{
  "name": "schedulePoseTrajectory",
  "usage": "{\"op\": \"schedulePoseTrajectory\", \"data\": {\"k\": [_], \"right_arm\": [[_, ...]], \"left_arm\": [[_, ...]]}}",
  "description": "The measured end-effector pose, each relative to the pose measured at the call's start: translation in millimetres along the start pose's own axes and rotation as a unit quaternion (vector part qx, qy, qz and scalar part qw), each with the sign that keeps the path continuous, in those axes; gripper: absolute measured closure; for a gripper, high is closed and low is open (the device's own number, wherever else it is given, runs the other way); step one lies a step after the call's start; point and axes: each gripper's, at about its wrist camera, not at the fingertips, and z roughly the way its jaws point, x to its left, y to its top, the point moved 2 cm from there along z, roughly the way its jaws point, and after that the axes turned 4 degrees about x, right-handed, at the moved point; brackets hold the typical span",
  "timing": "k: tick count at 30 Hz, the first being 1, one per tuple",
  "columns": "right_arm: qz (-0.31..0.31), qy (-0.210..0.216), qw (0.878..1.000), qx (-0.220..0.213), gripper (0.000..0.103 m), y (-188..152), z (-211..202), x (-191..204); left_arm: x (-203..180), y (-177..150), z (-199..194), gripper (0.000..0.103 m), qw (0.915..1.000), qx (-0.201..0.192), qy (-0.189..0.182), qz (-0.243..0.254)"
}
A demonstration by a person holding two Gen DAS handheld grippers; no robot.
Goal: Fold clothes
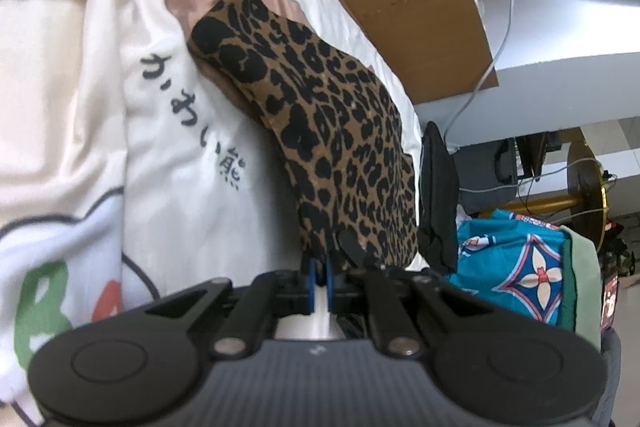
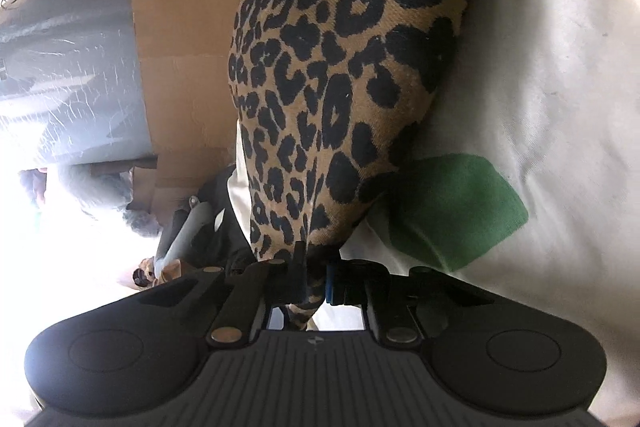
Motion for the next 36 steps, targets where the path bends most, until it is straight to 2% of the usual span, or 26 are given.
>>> {"op": "schedulePoseTrajectory", "data": {"k": [7,13,18,24,27,29,30,36], "right_arm": [[-0.008,-0.017,1.000,0.006,0.098,-3,-13,1],[-0.017,-0.037,0.999,0.015,0.099,-5,-25,-1],[-0.032,-0.040,0.998,0.020,0.099,-5,-31,-2],[-0.025,-0.047,0.998,0.023,0.094,0,-20,-10],[-0.025,-0.046,0.998,0.021,0.092,2,-15,-11],[-0.025,-0.043,0.999,0.020,0.076,4,-14,-11],[-0.025,-0.040,0.999,0.019,0.065,5,-14,-10],[-0.036,-0.052,0.998,-0.006,0.052,9,-31,-3]], "left_arm": [[-5,-22,-3,0.098,0.9998,0.019,0.005,0.003],[-2,-32,-24,0.100,0.9974,0.057,0.031,0.032],[-3,-16,-60,0.100,0.9952,0.037,0.062,0.066],[-18,16,-80,0.097,0.9905,0.004,0.095,0.099],[-36,37,-76,0.094,0.9850,-0.007,0.108,0.134],[-54,50,-68,0.094,0.9795,-0.005,0.114,0.166],[-64,56,-64,0.094,0.9758,-0.003,0.118,0.184],[-114,83,-31,0.093,0.9495,0.026,0.135,0.282]]}}
